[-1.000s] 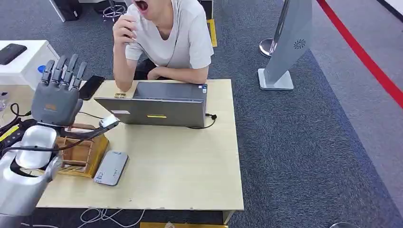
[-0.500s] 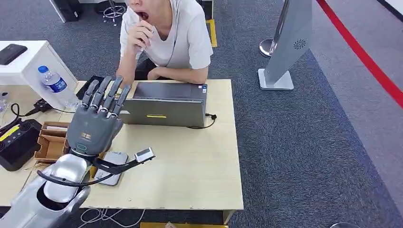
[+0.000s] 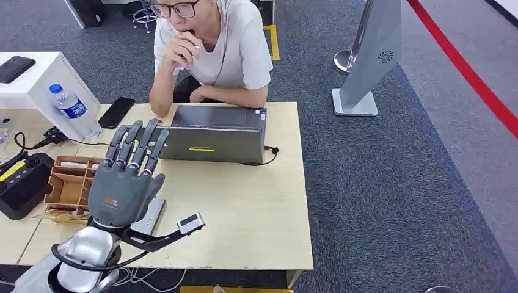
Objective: Pass the card to the sensor for recognition and then transmit it.
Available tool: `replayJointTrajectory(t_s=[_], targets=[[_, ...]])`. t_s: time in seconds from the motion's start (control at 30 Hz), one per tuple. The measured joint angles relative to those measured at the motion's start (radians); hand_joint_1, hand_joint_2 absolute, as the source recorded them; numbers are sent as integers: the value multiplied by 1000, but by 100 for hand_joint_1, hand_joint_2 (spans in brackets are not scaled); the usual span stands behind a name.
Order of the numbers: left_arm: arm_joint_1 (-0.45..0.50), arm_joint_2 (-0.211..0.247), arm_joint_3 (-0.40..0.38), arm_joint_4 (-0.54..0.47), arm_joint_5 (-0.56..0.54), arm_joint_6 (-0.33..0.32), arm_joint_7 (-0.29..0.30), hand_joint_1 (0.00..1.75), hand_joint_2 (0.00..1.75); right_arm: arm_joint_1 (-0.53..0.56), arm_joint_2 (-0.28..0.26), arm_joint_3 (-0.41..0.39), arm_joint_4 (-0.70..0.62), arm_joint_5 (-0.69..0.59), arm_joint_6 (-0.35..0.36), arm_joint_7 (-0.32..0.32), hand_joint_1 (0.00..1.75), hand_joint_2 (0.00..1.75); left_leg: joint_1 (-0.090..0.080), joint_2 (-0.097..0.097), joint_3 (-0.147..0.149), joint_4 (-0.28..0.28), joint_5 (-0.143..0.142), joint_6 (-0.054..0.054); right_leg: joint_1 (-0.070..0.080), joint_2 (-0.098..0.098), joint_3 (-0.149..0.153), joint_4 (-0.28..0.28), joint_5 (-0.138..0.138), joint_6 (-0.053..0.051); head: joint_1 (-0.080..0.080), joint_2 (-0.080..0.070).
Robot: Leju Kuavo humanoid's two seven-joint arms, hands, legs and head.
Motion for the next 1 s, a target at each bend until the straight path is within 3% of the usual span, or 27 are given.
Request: replayJointTrajectory(t_s=[0.3, 0.37, 1.0], targets=[[62, 85, -74, -71, 3, -9, 149, 0, 175, 0, 8, -6, 0, -55, -24, 18, 0, 175, 0, 2, 1, 0, 0, 0, 0, 2, 0, 0, 0, 0, 1, 0], [65, 86, -94, -72, 2, -19, 169, 0, 175, 1, 10, -6, 0, -55, -27, 21, 0, 175, 0, -1, -1, 0, 0, 0, 0, -2, 0, 0, 0, 0, -1, 0], [135, 66, -130, -72, 0, -13, 176, 0, 175, -3, 13, -8, 0, -69, -32, 21, 0, 175, 0, -1, 0, 0, 0, 0, 0, -1, 0, 0, 0, 0, 0, 0]])
